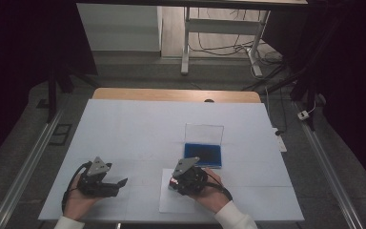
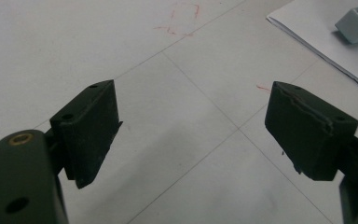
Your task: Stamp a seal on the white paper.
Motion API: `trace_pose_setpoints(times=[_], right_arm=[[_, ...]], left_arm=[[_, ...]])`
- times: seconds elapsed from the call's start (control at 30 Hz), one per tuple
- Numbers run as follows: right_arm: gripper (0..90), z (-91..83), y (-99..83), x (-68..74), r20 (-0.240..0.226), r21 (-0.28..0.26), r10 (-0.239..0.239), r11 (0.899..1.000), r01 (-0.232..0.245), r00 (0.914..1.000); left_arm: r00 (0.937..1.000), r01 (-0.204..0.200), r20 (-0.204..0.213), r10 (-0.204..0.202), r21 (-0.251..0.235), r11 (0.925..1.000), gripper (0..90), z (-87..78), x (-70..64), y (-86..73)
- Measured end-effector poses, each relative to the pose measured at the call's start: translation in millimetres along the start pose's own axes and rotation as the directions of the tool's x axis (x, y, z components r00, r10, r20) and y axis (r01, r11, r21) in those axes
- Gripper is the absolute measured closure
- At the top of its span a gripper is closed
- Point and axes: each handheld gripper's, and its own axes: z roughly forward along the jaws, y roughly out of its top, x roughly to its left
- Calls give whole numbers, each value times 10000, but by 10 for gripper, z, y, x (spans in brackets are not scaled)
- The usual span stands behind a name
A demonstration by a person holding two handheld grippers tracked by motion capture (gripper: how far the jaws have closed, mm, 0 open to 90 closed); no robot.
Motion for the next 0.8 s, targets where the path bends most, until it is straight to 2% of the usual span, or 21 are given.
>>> trace_pose_setpoints(times=[0.53,0.8], right_arm=[[693,31,3,24,152,188,-126,9997,123,9998],[695,47,40,58,378,451,-467,9980,449,9982]], left_arm=[[10000,14,10,-13,-41,10000,176,-12,5,1],[10000,8,-2,-8,-17,10000,177,-10,5,0]])
